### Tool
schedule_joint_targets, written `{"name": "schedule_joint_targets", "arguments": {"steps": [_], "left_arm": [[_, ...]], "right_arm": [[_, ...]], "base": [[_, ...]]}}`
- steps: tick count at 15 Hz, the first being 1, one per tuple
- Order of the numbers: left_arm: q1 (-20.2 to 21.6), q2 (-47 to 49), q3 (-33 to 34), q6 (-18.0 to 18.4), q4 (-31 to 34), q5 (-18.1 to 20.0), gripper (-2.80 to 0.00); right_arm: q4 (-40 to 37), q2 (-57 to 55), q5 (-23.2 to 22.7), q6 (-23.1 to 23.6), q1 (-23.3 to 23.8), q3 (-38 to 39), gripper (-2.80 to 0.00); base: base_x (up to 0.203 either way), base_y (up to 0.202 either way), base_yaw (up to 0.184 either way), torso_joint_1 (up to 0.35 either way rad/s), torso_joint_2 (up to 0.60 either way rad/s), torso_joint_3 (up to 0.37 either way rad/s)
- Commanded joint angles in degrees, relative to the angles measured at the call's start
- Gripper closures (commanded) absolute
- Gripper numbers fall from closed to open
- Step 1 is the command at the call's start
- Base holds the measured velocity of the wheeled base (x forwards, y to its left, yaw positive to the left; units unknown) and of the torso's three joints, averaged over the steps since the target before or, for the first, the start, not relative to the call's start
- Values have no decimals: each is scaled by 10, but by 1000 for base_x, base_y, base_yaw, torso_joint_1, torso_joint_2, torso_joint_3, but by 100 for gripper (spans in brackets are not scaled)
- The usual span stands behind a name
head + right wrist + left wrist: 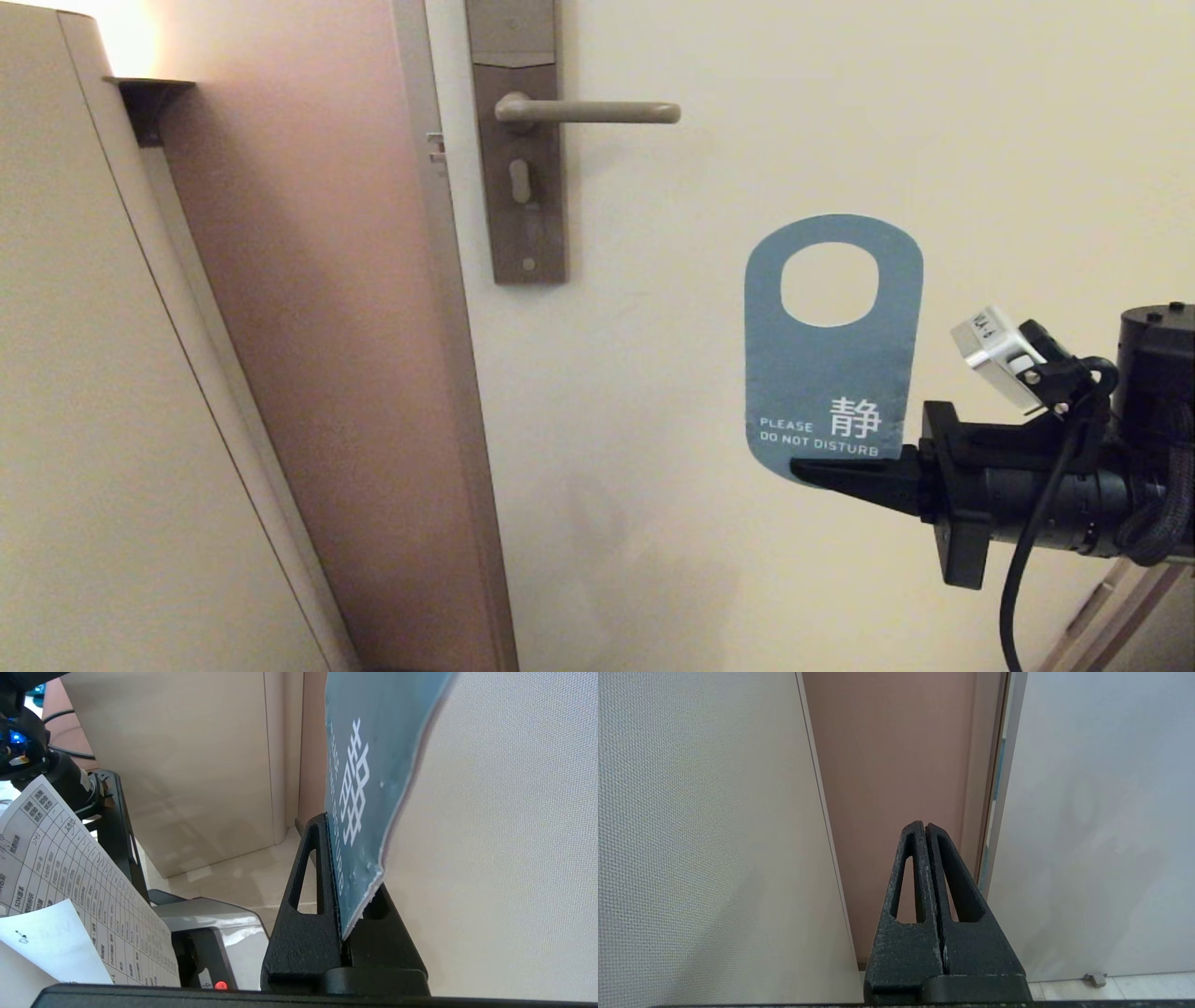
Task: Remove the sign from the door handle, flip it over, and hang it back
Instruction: Hang the sign back with the other side facing out
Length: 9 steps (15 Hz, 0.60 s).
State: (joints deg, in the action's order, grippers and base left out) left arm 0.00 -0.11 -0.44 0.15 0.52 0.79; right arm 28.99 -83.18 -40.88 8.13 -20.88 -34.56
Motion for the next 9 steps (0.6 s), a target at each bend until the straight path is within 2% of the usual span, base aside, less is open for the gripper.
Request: {"name": "schedule_joint_targets", "arguments": {"steps": [1,4,9], "left_arm": [[0,1,0,0,1,0,0],[0,27,0,0,3,-1,0],[0,2,2,-1,-3,-2,0]], "right_arm": [[2,0,-3,0,1,-1,0],[2,-1,-3,0,0,-3,0],[2,-13,-3,0,0,-11,0]], "base": [[0,0,0,0,0,0],[0,0,0,0,0,0],[0,0,0,0,0,0]]}}
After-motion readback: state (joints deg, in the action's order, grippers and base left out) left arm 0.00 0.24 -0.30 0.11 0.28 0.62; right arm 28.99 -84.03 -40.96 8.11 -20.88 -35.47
